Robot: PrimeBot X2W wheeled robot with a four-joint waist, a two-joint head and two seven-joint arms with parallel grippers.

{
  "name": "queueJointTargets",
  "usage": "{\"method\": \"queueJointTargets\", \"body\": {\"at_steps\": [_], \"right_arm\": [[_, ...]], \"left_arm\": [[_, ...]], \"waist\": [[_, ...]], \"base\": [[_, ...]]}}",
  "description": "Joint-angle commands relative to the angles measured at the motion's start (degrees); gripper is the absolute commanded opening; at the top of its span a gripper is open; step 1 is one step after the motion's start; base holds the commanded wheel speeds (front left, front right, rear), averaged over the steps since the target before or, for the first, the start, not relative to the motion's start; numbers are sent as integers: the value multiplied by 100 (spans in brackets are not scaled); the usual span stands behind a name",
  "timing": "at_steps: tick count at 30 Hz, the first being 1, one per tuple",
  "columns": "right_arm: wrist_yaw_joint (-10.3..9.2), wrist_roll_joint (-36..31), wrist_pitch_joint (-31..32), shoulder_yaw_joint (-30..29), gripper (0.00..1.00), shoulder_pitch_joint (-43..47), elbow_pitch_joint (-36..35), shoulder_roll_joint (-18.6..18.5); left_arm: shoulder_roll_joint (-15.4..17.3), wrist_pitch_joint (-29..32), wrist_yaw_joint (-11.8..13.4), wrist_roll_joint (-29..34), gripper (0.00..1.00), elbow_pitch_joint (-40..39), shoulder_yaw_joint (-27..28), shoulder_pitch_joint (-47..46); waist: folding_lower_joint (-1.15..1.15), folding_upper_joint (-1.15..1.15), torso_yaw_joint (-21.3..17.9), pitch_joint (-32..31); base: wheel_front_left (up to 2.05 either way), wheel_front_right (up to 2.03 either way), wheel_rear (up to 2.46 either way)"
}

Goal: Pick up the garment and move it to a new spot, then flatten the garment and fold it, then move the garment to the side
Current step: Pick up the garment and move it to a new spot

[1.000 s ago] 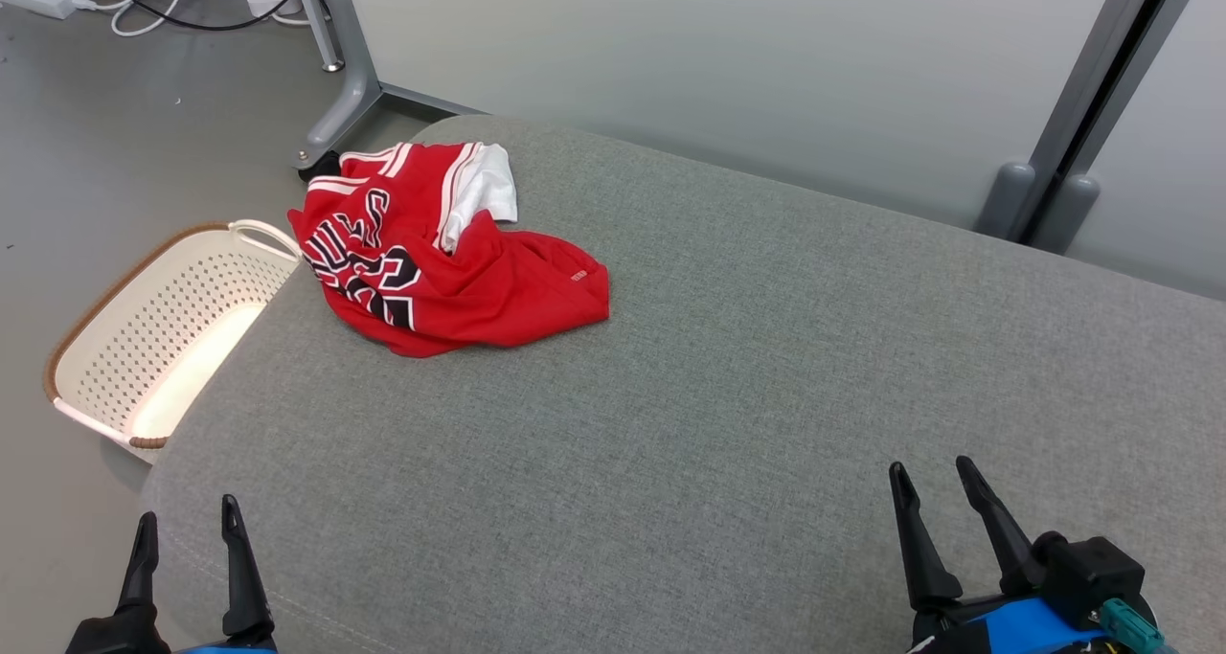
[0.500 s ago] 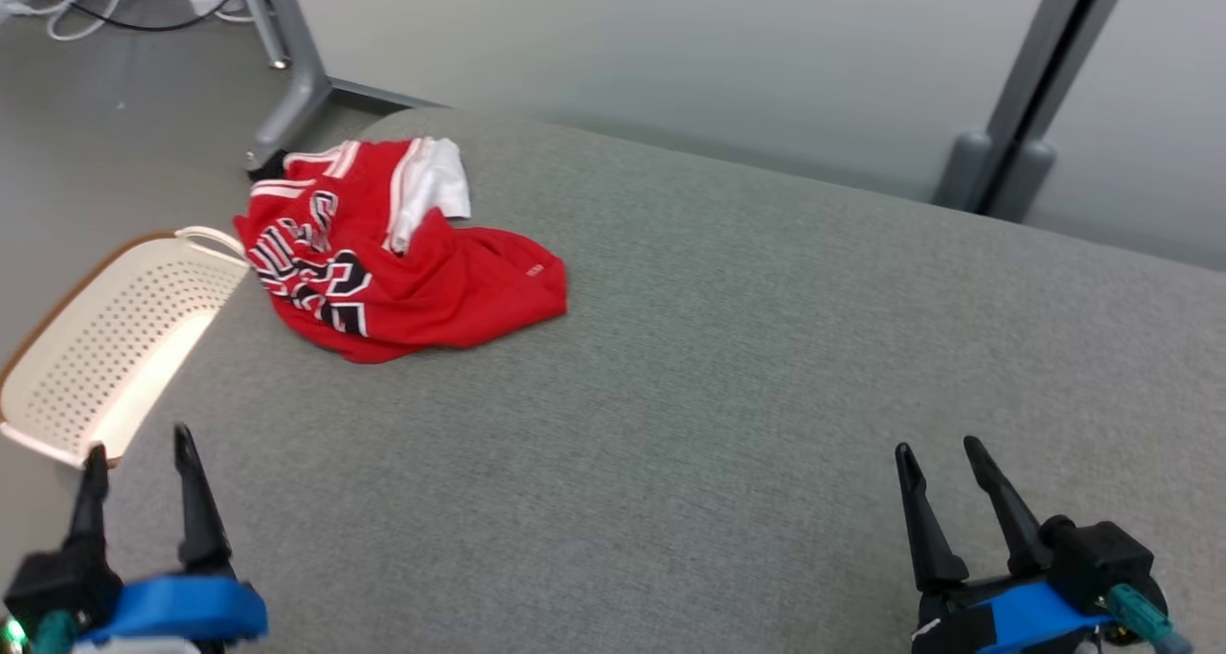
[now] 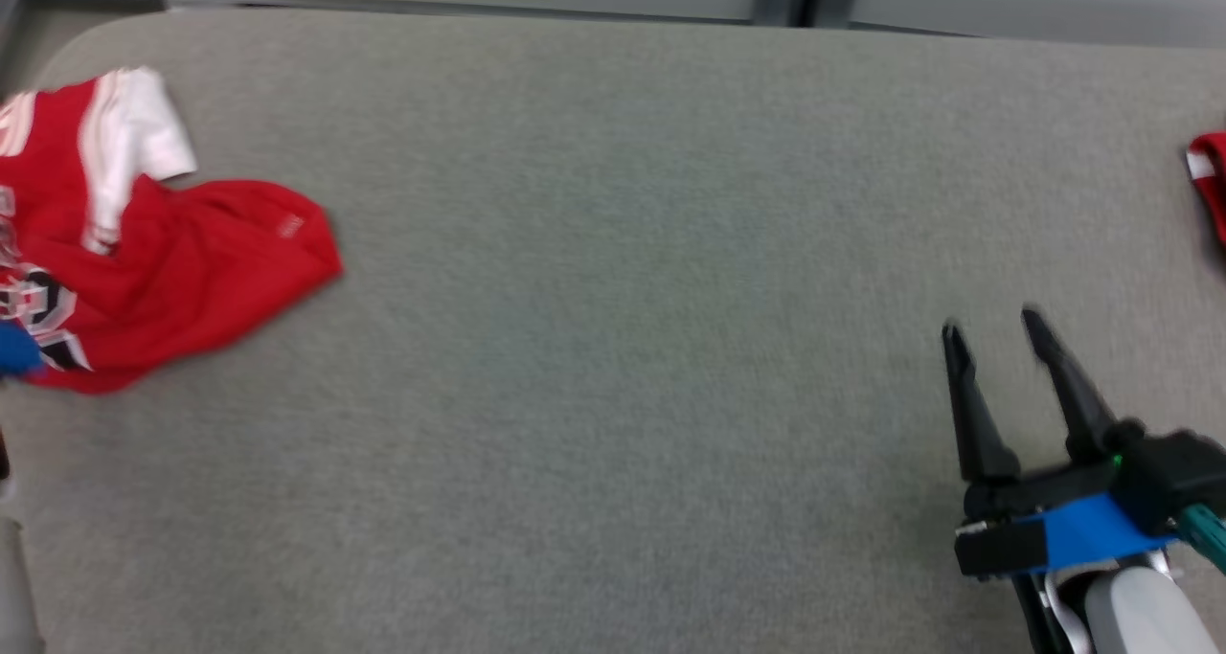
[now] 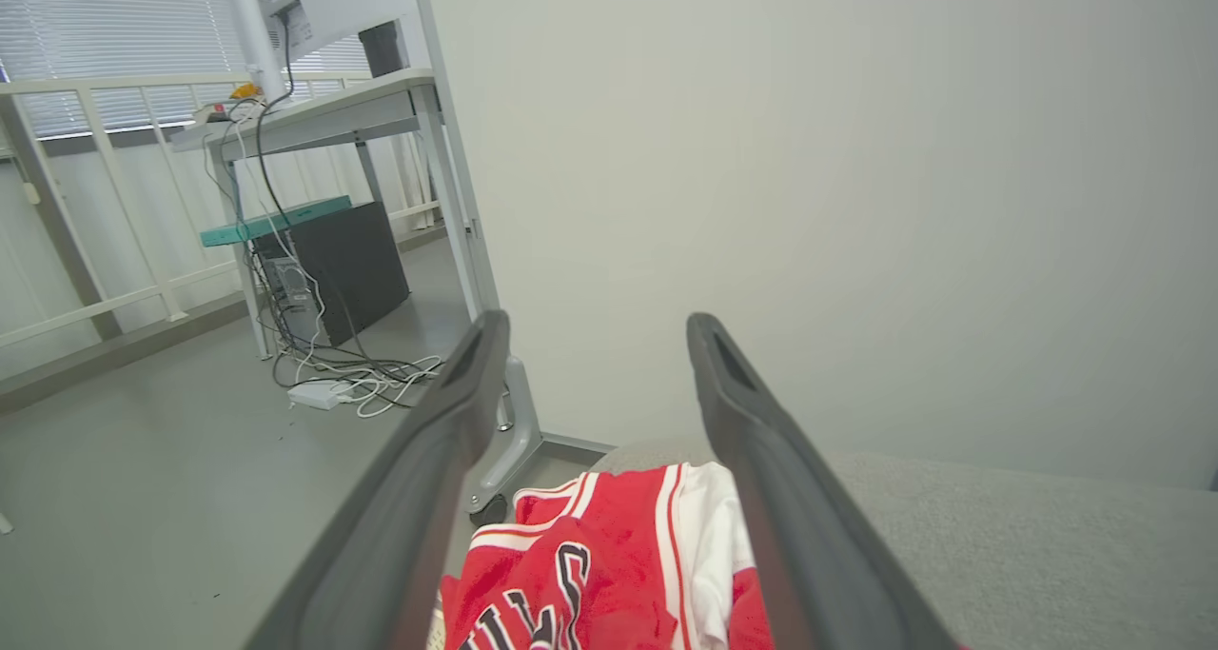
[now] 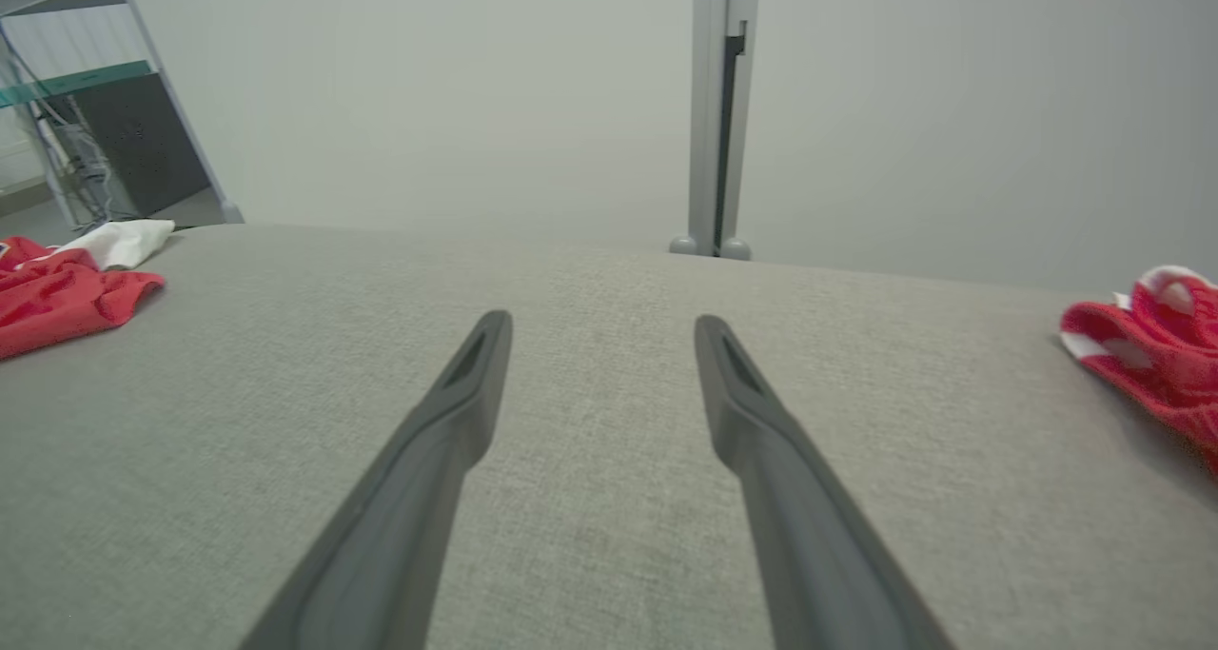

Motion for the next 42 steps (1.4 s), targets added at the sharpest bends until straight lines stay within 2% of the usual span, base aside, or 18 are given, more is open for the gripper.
{"method": "queueJointTargets", "body": {"at_steps": [1,7,12,17,23,26,27,28,29,30,38,42], "right_arm": [[1,-54,-23,-34,100,-106,-125,-36],[1,-158,70,-117,100,-239,-657,-123],[1,-201,192,-227,100,-261,-1030,-176],[1,-227,288,-314,100,-226,-1287,-215],[1,-255,403,-359,100,-204,-1437,-244],[1,-258,437,-368,100,-210,-1460,-243],[1,-257,452,-361,100,-219,-1454,-237],[1,-257,463,-345,100,-231,-1441,-229],[1,-253,464,-332,100,-246,-1425,-225],[1,-249,467,-315,100,-263,-1408,-216],[1,-134,357,-213,100,-288,-1117,-138],[1,-65,247,-157,100,-255,-858,-52]], "left_arm": [[77,-15,-7,-47,100,167,20,-270],[614,140,-76,-112,100,1174,6,-1199],[865,316,-139,-82,100,2056,-185,-1758],[951,757,-201,-22,100,2931,-558,-2128],[821,1339,-254,-179,100,3752,-896,-2305],[658,1559,-255,-372,100,4013,-1090,-2289],[625,1593,-256,-444,95,4052,-1149,-2282],[593,1618,-257,-510,83,4082,-1228,-2272],[581,1618,-257,-579,10,4093,-1309,-2263],[578,1597,-258,-645,0,4096,-1374,-2250],[915,614,-240,-975,0,3727,-1948,-2373],[1068,184,-239,-952,0,3437,-2275,-2593]], "waist": [[-2,0,-91,163],[-2,0,-487,841],[-2,0,-594,1237],[-2,0,-572,1412],[-2,0,-516,1467],[-2,0,-489,1473],[-2,0,-483,1471],[-2,0,-480,1467],[-2,0,-476,1461],[-2,0,-474,1453],[-2,0,-535,1173],[-2,0,-593,881]], "base": [[0,0,0],[0,0,0],[0,0,0],[0,0,0],[0,0,0],[0,0,0],[0,0,0],[0,0,0],[0,0,0],[0,0,0],[0,0,0],[0,0,0]]}}
